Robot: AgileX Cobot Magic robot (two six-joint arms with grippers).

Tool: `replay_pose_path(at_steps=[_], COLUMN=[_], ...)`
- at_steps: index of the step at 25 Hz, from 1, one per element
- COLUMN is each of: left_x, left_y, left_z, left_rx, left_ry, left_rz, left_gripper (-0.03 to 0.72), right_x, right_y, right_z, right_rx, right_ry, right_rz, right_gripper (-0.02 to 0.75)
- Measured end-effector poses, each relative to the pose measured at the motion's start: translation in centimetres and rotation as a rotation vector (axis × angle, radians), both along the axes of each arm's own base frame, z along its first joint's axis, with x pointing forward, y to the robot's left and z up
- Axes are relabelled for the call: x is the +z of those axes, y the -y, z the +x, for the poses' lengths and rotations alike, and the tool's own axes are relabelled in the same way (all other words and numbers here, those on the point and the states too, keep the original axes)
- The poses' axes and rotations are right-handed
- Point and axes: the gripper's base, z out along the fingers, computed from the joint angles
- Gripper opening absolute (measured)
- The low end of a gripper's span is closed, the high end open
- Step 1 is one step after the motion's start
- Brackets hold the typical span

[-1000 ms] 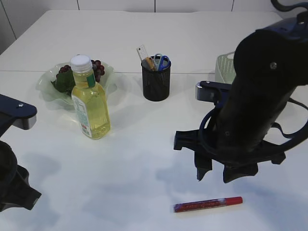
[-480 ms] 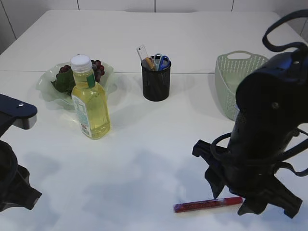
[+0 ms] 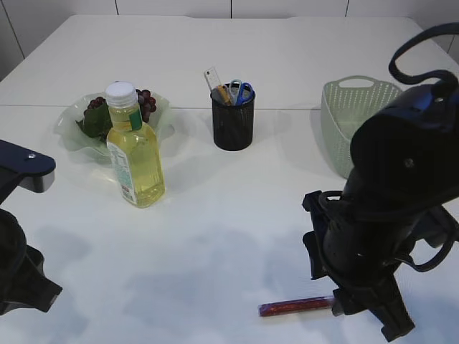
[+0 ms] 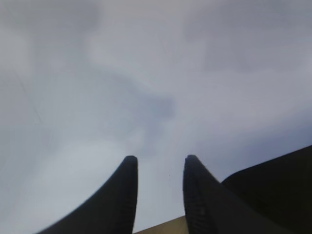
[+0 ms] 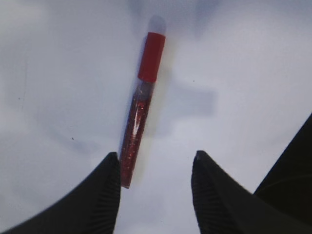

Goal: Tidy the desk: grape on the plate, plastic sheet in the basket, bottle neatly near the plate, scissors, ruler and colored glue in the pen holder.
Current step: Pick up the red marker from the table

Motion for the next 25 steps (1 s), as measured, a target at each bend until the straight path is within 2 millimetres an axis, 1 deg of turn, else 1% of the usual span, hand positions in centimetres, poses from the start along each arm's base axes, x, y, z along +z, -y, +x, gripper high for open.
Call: replay_pose_path(at_steps=[6, 13, 25], left_x=[0.0, 0.0, 0.0], left_y=[0.0, 0.0, 0.0], left_z=[0.0, 0.0, 0.0], left_rx=[0.000, 0.000, -0.003], left_ry=[0.000, 0.000, 0.003], left_rz=[0.000, 0.000, 0.004], left_gripper=[0.238, 0.238, 0.238], right_x=[-1.7, -3.7, -5.5], right_y=[-0.4, -1.6, -1.8], right_z=[0.4, 1.2, 1.4], right_rx=[-0.032, -0.081, -0.087], right_ry=[-0.032, -0.027, -0.067], right_rz=[-0.014, 0.058, 0.030], right_gripper=[0.386, 0.386, 0.386])
